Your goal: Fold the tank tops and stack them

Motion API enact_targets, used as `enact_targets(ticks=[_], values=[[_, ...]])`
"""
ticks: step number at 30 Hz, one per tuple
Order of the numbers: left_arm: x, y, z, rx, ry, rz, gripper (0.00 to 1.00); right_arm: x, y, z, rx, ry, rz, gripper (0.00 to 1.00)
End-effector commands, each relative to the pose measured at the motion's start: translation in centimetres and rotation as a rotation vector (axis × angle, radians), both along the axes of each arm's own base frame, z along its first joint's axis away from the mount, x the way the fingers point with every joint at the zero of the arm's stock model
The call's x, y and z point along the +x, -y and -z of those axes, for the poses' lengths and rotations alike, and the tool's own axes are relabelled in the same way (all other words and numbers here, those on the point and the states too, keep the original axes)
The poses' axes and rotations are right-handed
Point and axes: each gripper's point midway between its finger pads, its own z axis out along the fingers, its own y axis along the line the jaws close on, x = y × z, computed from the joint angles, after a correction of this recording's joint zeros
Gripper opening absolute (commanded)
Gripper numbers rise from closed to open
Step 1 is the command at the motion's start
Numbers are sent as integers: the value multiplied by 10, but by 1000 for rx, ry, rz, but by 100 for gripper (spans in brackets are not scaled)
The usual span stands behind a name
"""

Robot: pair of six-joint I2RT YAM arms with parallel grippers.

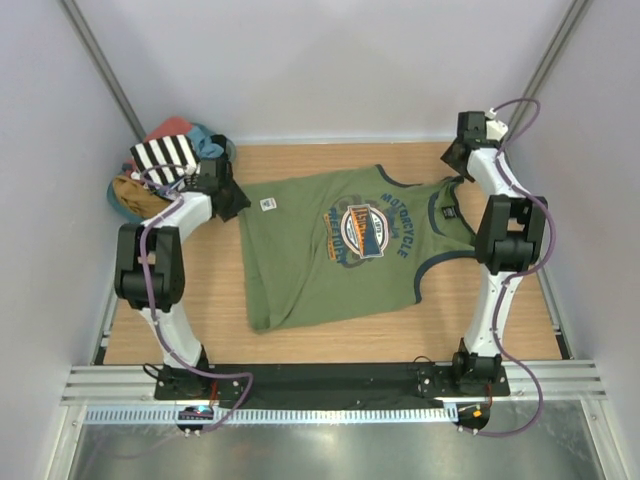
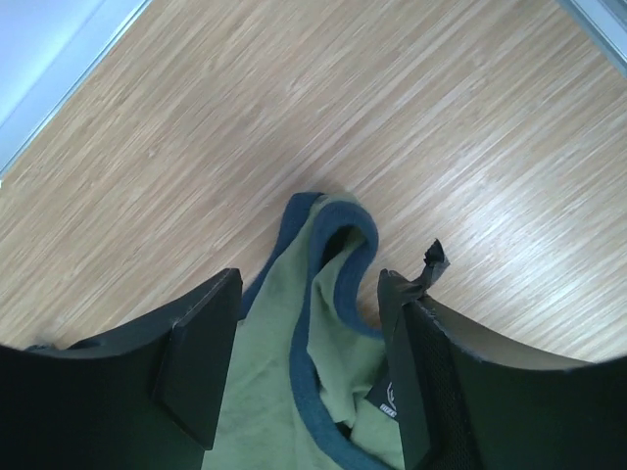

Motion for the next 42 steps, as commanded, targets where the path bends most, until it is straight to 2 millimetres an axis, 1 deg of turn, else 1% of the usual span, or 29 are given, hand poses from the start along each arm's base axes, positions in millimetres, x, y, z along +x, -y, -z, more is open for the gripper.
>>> enact_targets(ticks=[1, 2, 5, 7, 9, 10, 11, 12, 13, 14, 15, 16, 17, 18, 19, 21, 22, 23, 24, 25, 27, 28, 30, 34, 37, 39, 40, 41, 42], values=[[33, -8, -6, 39, 41, -26, 48, 5, 5, -31, 5, 83, -10, 64], [43, -8, -12, 46, 58, -28, 48, -2, 2, -36, 10, 89, -22, 63], [56, -7, -6, 56, 37, -19, 47, -15, -6, -35, 28, 87, -63, 64], [57, -3, -6, 42, 30, -6, 47, -28, -10, -50, 40, 100, -77, 65], [53, 2, -9, 20, 31, 12, 47, -49, -17, -33, 78, 57, -81, 67], [49, 5, -10, 16, 33, 20, 48, -59, -20, -46, 88, 83, -82, 68], [42, 7, -17, 13, 44, 27, 49, -77, -22, -28, 113, 43, -65, 69], [35, 8, -18, 13, 42, 33, 51, -86, -24, -29, 118, 44, -61, 69], [21, 11, -12, 12, 23, 42, 53, -98, -23, -40, 117, 68, -45, 69], [14, 13, -27, 5, 55, 49, 56, -117, -23, -23, 131, 35, -12, 68], [7, 15, -32, 1, 68, 57, 57, -127, -21, -21, 129, 31, 12, 68], [-10, 18, -22, 1, 43, 64, 59, -137, -21, -33, 132, 63, 18, 67], [-18, 21, -42, -8, 91, 70, 66, -152, -23, -17, 147, 34, 31, 66], [-27, 23, -45, -11, 102, 77, 69, -162, -23, -14, 150, 25, 48, 65], [-45, 26, -33, -2, 74, 83, 72, -176, -21, -4, 140, 0, 67, 65], [-62, 28, -51, -7, 121, 83, 80, -189, -16, -10, 127, 26, 104, 64], [-76, 23, -42, -2, 101, 69, 83, -200, -9, -3, 101, 9, 148, 63], [-84, 18, -41, 7, 100, 49, 93, -204, -6, -4, 94, 17, 166, 63], [-90, 14, -51, 12, 129, 30, 99, -207, -4, -2, 97, 20, 184, 63], [-102, 5, -41, 29, 94, 1, 100, -211, -2, 3, 98, 11, 200, 63], [-110, -10, -48, 20, 111, -93, 100, -212, -2, 14, 122, -5, 212, 65], [-121, -16, -37, 19, 77, -128, 100, -213, -2, 21, 143, -14, 225, 66], [-124, -22, -36, -17, 83, -166, 99, -211, -4, 36, 183, -34, 230, 66], [-131, -15, -32, -36, 70, -114, 100, -208, 6, 56, 234, -52, 282, 64], [-129, -16, -27, -16, 58, -105, 100, -210, 22, 68, 232, -63, 359, 48], [-122, -12, -24, -23, 48, -83, 99, -210, 33, 69, 229, -49, 403, 32], [-119, -11, -23, -22, 43, -78, 98, -210, 37, 72, 227, -55, 419, 5], [-116, -10, -15, -20, 17, -74, 94, -212, 44, 73, 231, -51, 456, 1], [-110, -9, -18, -22, 27, -69, 92, -213, 49, 73, 226, -45, 471, 1]])
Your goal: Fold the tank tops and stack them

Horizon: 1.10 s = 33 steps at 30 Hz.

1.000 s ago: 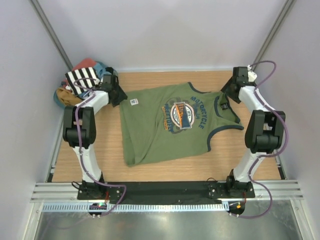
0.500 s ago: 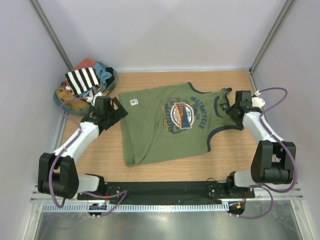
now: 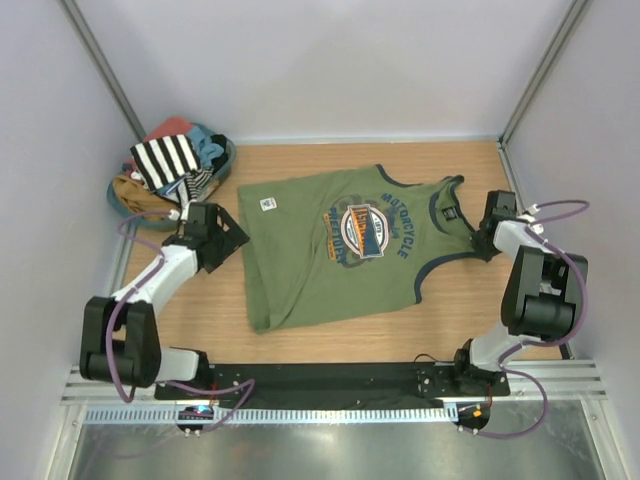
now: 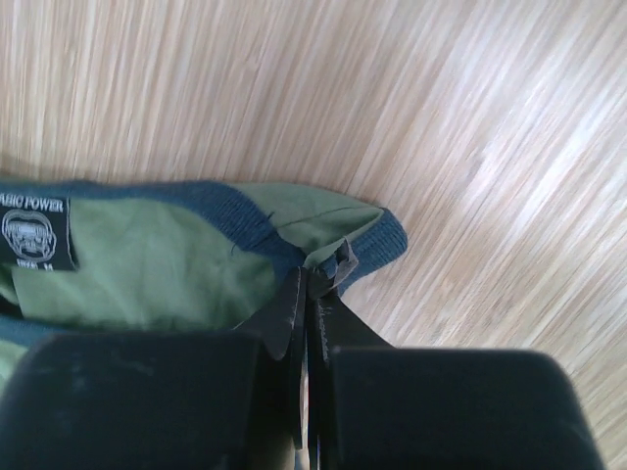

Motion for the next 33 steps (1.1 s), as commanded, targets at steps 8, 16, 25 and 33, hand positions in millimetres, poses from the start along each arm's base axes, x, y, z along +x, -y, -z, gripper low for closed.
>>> enact_targets(ticks=[8, 16, 25, 33], values=[[65, 17, 11, 3, -17, 46, 66, 3, 46, -18, -99, 77, 185, 1], [133, 21, 22, 58, -37, 26, 61, 6, 46, -22, -99, 100, 179, 1], [188, 9, 23, 179, -57, -8, 54, 11, 39, -14, -63, 116, 142, 4], [220, 1, 29, 255, -68, -26, 54, 15, 26, -13, -20, 163, 79, 51]])
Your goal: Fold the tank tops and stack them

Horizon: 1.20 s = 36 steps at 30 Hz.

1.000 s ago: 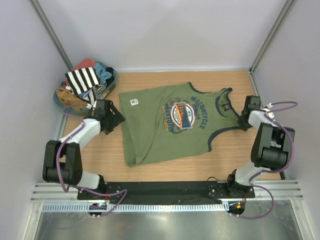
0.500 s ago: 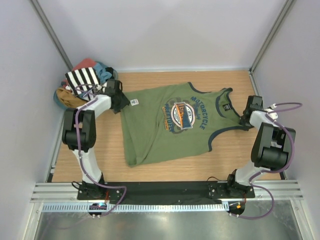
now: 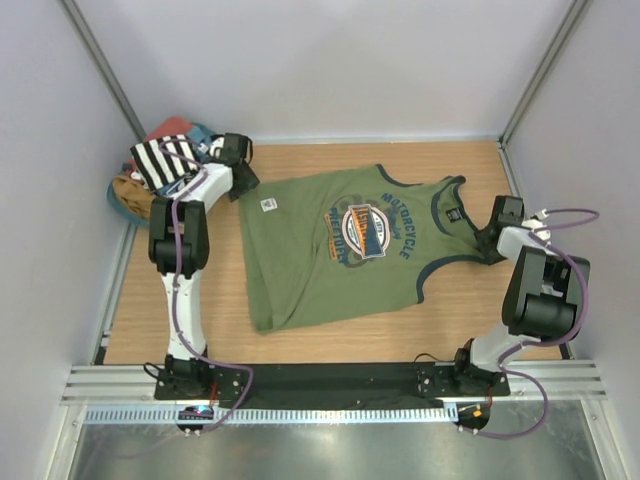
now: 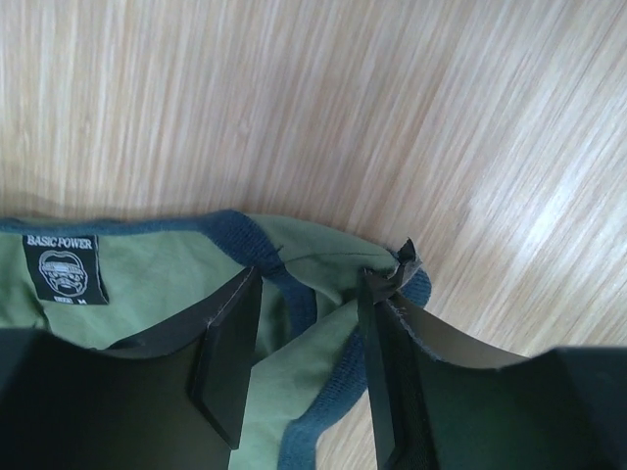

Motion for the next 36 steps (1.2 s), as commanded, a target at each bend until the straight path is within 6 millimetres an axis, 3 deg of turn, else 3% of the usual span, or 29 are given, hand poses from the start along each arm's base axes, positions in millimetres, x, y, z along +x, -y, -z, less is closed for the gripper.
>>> enact_targets(ticks=[1, 12, 14, 16, 17, 25, 26, 28, 31, 34, 35, 36], values=[[10, -9, 1, 75, -15, -11, 53, 9, 0, -17, -3, 82, -9, 51], [26, -10, 18, 103, -43, 1, 38, 12, -10, -23, 7, 133, -67, 58], [26, -9, 21, 107, -47, 5, 30, 12, -11, -23, 7, 129, -76, 58], [27, -11, 21, 111, -46, 6, 2, 13, -12, -20, 5, 120, -79, 58], [28, -10, 21, 112, -47, 7, 0, 15, -13, -21, 1, 118, -87, 57], [47, -11, -6, 124, 20, 4, 0, 19, -22, -18, -30, 81, -125, 59], [49, -10, -1, 124, 13, 7, 0, 19, -23, -16, -28, 74, -125, 69], [57, -8, -8, 115, 31, 7, 0, 20, -25, -14, -20, 71, -129, 71], [67, -3, -8, 97, 45, 14, 0, 20, -24, -6, -11, 45, -112, 61], [75, 3, -6, 69, 59, 18, 0, 23, -17, -2, -26, 21, -82, 33], [77, 6, -6, 52, 64, 17, 0, 26, -14, -3, -34, 19, -70, 15], [79, 9, -5, 42, 66, 22, 0, 27, -12, -3, -43, 12, -61, 8]])
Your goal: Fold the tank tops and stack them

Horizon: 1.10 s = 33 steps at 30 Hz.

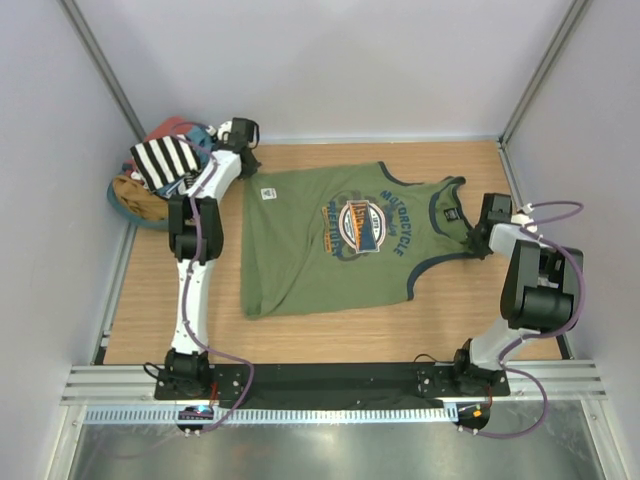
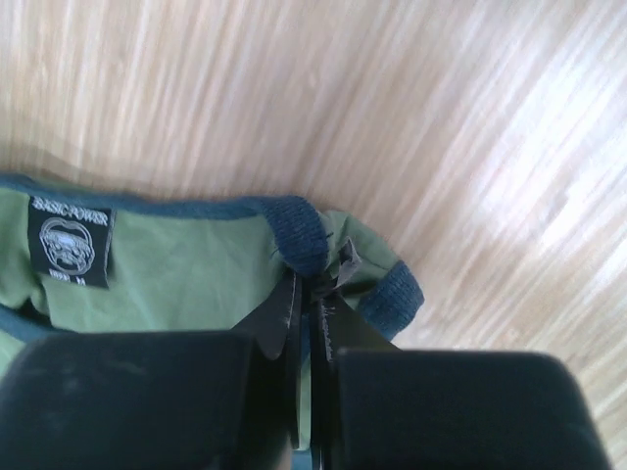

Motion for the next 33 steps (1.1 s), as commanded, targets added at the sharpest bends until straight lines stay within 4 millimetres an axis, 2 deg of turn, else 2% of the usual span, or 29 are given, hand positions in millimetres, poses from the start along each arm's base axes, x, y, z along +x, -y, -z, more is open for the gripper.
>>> enact_targets(ticks=[1, 2, 5, 6, 8, 9, 11, 12, 14, 15, 18, 19, 20, 22, 23, 24, 25, 26, 27, 28, 30, 31, 33], values=[[12, 8, -3, -36, 31, 9, 0, 13, 18, -12, -63, 9, 68, 1], [15, 11, -2, -49, 36, 9, 0, 18, 23, -18, -76, 17, 83, 1], [23, 21, 4, -104, 53, 22, 0, 17, 40, -25, -123, -12, 140, 1], [29, 27, 0, -135, 75, 22, 0, 14, 44, -26, -131, -20, 160, 1], [35, 31, 9, -158, 80, 19, 0, 10, 53, -29, -131, -8, 200, 1], [41, 34, 3, -175, 107, 18, 0, 8, 56, -29, -135, -7, 212, 1], [45, 38, 14, -199, 106, 6, 0, 3, 66, -34, -146, -3, 245, 1], [50, 39, 9, -208, 126, 5, 0, 5, 67, -36, -141, 4, 231, 1], [53, 38, 9, -210, 137, -6, 0, 18, 64, -45, -137, 43, 159, 14], [54, 36, 8, -207, 143, -12, 0, 26, 64, -52, -155, 73, 120, 17], [59, 32, -3, -196, 180, -17, 0, 36, 68, -76, -210, 126, 106, 61], [60, 33, -3, -198, 184, -14, 0, 44, 73, -90, -230, 145, 112, 76], [61, 33, -6, -207, 191, -9, 0, 50, 72, -89, -226, 133, 89, 77], [65, 36, -8, -226, 214, 6, 0, 74, 64, -91, -216, 152, -27, 73], [66, 40, -10, -250, 220, 19, 0, 97, 53, -105, -172, 207, -100, 69], [66, 43, -7, -265, 230, 26, 0, 108, 47, -82, -134, 171, -148, 60], [67, 46, -3, -283, 233, 24, 0, 126, 37, -92, -114, 187, -191, 60], [67, 47, -2, -287, 232, 24, 0, 137, 33, -88, -107, 187, -213, 60], [68, 48, 0, -291, 232, 26, 0, 144, 29, -70, -94, 150, -232, 62], [69, 47, 1, -295, 233, 26, 0, 158, 22, -74, -104, 162, -251, 65], [69, 48, 0, -294, 238, 30, 0, 170, 15, -70, -103, 172, -272, 70], [70, 47, -2, -292, 242, 29, 0, 174, 13, -58, -97, 157, -276, 71], [70, 46, 0, -286, 245, 25, 0, 188, 8, -58, -90, 177, -288, 72]])
